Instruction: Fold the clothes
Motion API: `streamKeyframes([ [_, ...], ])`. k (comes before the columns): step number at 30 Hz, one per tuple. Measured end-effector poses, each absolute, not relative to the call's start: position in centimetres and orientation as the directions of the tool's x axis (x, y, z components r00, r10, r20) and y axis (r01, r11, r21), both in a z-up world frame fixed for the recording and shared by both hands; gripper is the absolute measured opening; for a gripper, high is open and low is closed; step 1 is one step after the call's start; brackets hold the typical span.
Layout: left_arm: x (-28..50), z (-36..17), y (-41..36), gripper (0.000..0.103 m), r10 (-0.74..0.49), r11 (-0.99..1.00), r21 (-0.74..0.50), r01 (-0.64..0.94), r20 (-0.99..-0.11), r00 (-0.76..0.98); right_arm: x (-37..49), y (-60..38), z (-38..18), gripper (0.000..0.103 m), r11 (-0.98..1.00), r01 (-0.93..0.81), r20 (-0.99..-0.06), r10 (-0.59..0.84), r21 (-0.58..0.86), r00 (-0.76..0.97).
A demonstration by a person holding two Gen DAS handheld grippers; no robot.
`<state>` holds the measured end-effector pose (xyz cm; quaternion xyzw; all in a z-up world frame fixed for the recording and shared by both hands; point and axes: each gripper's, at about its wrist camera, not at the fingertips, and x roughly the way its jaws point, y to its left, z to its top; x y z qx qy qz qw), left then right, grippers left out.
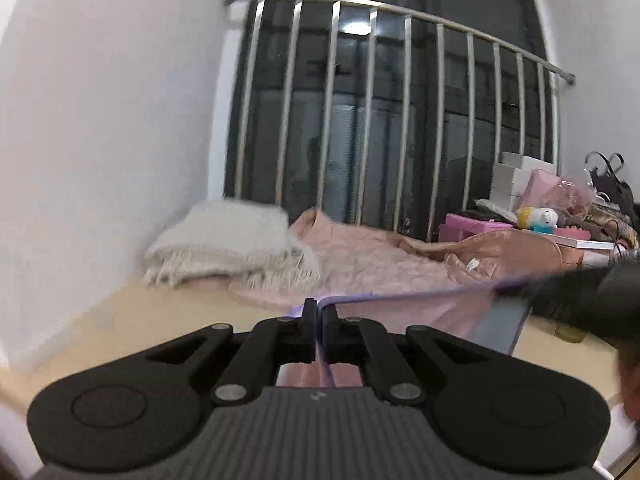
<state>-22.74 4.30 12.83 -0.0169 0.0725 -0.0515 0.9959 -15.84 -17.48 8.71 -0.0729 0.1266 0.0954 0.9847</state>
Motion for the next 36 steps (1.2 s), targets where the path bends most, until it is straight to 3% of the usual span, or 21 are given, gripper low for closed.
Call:
streamKeyframes([
  [3,-21.9,17.0,2.6,0.002,-0.18,0.983,0.022,0.18,-0.017,0.984,-16.7,-19.6,11.6,0.004,0.986,-0.127,-0.138,0.112,-0.104,0.984],
  [5,-19.0,19.8,1.5,0.004,-0.251,0.967,0.035,0.253,-0.044,0.967,-16.0,-20.7,13.3,0.004,0.989,-0.094,-0.095,0.083,-0.117,0.992],
  [6,-16.5,21.0,0.9,0.006,-0.301,0.952,0.025,0.305,-0.102,0.948,-14.9,-21.3,13.9,0.004,0.99,-0.074,-0.087,0.063,-0.12,0.994],
  [7,-14.1,21.5,0.5,0.017,-0.343,0.937,0.013,0.349,-0.163,0.925,-13.2,-22.0,14.4,0.004,0.991,-0.052,-0.099,0.04,-0.123,0.994],
  [8,-11.5,21.6,0.0,0.043,-0.373,0.924,0.002,0.384,-0.227,0.9,-11.2,-22.9,14.5,0.005,0.991,-0.032,-0.14,0.014,-0.128,0.99],
  [9,-9.1,21.0,-0.4,0.053,-0.383,0.918,-0.014,0.396,-0.281,0.88,-9.0,-23.7,14.3,0.006,0.991,-0.018,-0.207,-0.011,-0.136,0.978],
  [12,-6.0,17.8,0.1,0.057,-0.333,0.941,-0.083,0.329,-0.418,0.845,-4.1,-26.1,11.3,0.031,0.985,0.014,-0.442,-0.089,-0.172,0.892],
  [14,-6.8,15.3,2.0,0.058,-0.368,0.93,-0.181,0.32,-0.44,0.819,-5.3,-27.1,9.3,0.045,0.986,-0.021,-0.474,-0.06,-0.164,0.879],
  [15,-7.6,14.0,3.0,0.061,-0.386,0.921,-0.23,0.314,-0.442,0.81,-6.8,-27.6,8.3,0.059,0.988,-0.064,-0.464,-0.008,-0.14,0.886],
  [16,-8.1,13.0,3.5,0.066,-0.388,0.92,-0.25,0.302,-0.455,0.802,-8.3,-27.8,7.5,0.064,0.988,-0.102,-0.456,0.036,-0.12,0.889],
  [20,-9.0,10.0,3.9,0.069,-0.376,0.923,-0.283,0.262,-0.509,0.774,-12.1,-26.5,6.5,0.064,0.953,-0.299,-0.456,0.25,-0.038,0.854],
  [23,-7.5,10.3,3.6,0.068,-0.395,0.906,-0.349,0.238,-0.502,0.77,-11.4,-23.9,5.7,0.064,0.884,-0.466,-0.473,0.408,-0.008,0.781],
  [27,-7.6,12.1,3.4,0.069,-0.432,0.883,-0.391,0.261,-0.455,0.779,-9.6,-18.3,3.4,0.063,0.851,-0.485,-0.517,0.328,-0.201,0.79],
  [28,-8.1,12.5,3.4,0.073,-0.434,0.881,-0.39,0.268,-0.441,0.786,-8.6,-17.4,2.7,0.048,0.847,-0.488,-0.546,0.312,-0.211,0.778],
  [29,-8.7,12.6,3.5,0.079,-0.434,0.881,-0.387,0.272,-0.433,0.79,-7.4,-16.9,2.1,0.022,0.843,-0.502,-0.59,0.308,-0.195,0.747],
  [30,-9.6,12.5,3.5,0.081,-0.433,0.882,-0.381,0.276,-0.427,0.794,-6.5,-16.8,1.9,0.009,0.85,-0.503,-0.626,0.311,-0.154,0.716],
  [34,-12.2,9.8,3.8,0.082,-0.414,0.89,-0.381,0.251,-0.446,0.794,-4.9,-21.2,4.7,0.005,0.917,-0.378,-0.548,0.381,0.124,0.745],
  [36,-12.1,7.9,3.2,0.082,-0.386,0.901,-0.384,0.202,-0.499,0.776,-3.0,-24.8,5.6,0.005,0.917,-0.278,-0.508,0.39,0.285,0.768],
])
